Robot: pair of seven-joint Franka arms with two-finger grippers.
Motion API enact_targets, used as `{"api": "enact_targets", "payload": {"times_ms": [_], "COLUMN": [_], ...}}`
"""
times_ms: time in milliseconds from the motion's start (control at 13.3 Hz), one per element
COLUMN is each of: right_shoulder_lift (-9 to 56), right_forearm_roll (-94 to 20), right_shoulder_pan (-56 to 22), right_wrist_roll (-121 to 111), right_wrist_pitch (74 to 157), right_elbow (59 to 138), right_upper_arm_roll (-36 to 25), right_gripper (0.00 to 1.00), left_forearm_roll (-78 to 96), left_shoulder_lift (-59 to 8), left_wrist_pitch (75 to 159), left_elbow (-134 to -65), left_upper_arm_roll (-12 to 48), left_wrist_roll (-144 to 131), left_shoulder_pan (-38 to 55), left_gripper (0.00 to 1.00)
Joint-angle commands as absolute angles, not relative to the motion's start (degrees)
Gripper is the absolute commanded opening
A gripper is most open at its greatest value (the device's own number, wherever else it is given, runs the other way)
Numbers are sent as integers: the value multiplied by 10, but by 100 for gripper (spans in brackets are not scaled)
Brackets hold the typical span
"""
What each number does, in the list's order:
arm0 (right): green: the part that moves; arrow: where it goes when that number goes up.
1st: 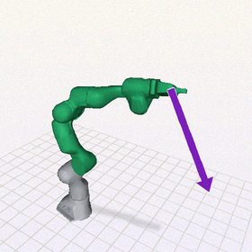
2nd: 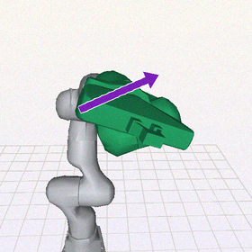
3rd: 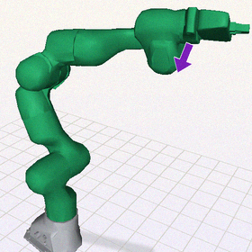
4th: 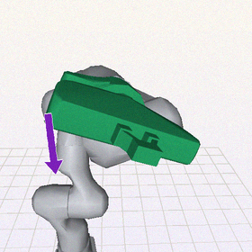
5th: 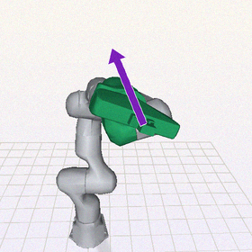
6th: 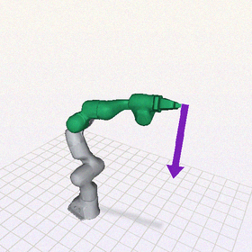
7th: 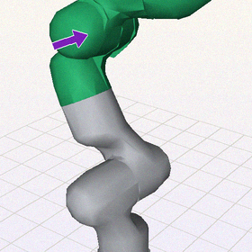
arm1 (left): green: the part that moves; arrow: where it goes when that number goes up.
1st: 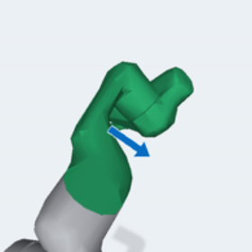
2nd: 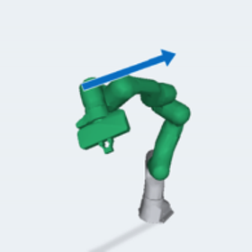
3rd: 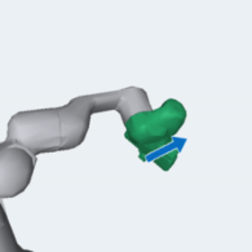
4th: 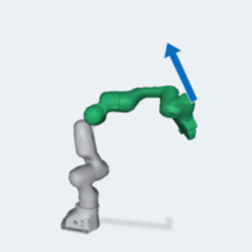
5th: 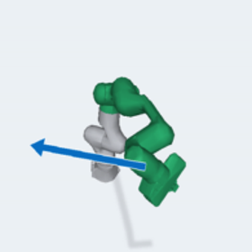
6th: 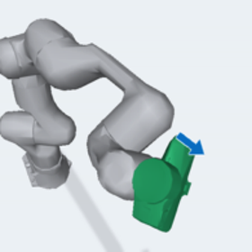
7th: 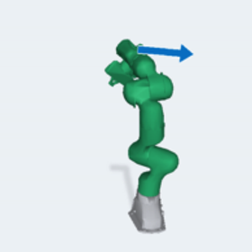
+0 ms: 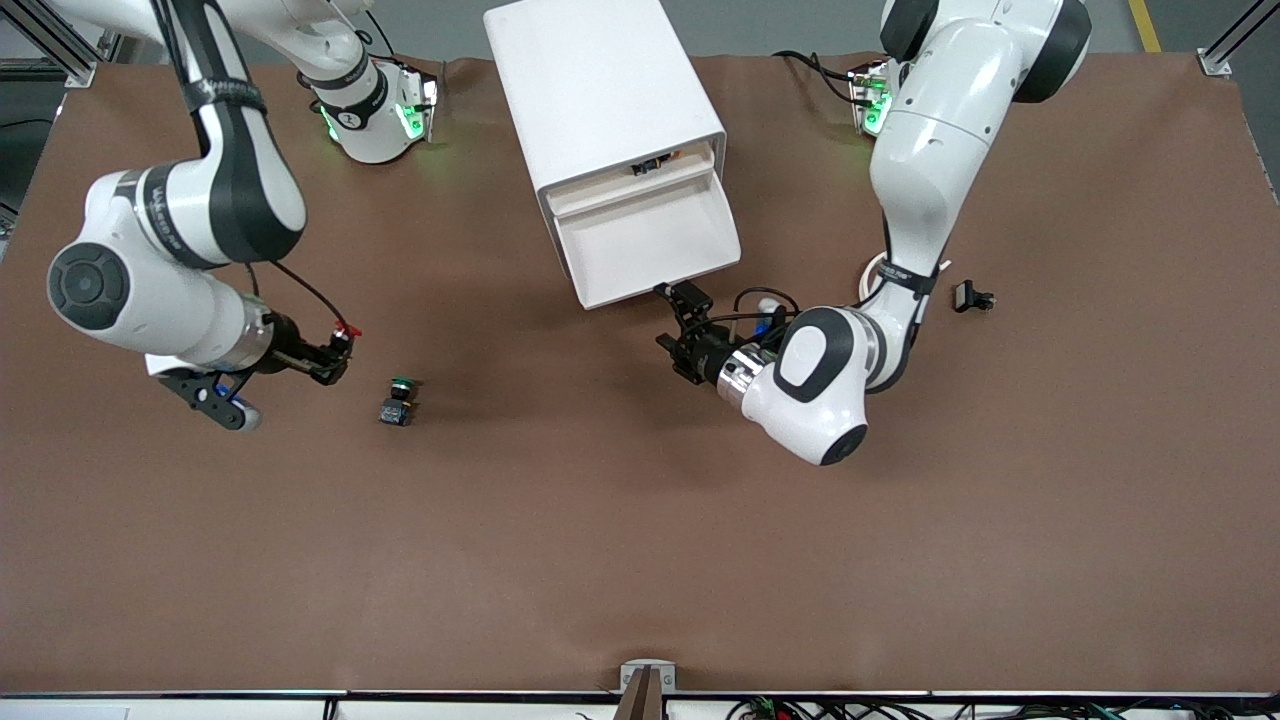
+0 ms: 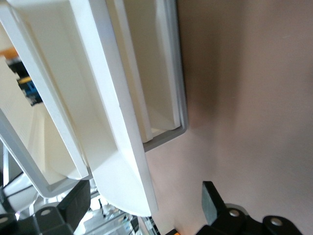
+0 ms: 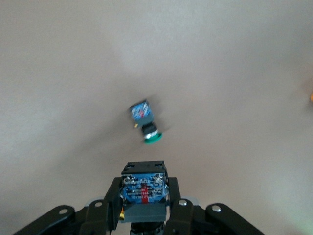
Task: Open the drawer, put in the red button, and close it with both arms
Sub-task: 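Carry the red button toward the drawer while the left gripper withdraws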
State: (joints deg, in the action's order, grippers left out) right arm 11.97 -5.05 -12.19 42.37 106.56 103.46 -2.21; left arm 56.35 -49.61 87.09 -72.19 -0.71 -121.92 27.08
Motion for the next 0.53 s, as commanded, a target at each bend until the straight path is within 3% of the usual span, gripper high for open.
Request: {"api": "enact_targets", "payload": {"times_ms": [0, 452], "right_shoulder_lift": [112, 119], "right_forearm_roll": [-54, -58], "right_shoulder_pan": [-185, -314], "right_wrist_roll": [541, 795], "right_wrist_pitch": [1028, 1028], "right_elbow": [1003, 942], "right_upper_arm_roll": [-25, -26], "right_gripper": [0, 0], "left_forearm_roll": [513, 340], "left_shoulder_lift": [-477, -358], "left_wrist_pitch": [850, 789], "left_elbow": [-687, -688], "left_upper_arm_roll": [-9, -12], "left_wrist_roll": [-1202, -1031], "left_shoulder_pan": [248, 186], "left_gripper": [100, 100]}}
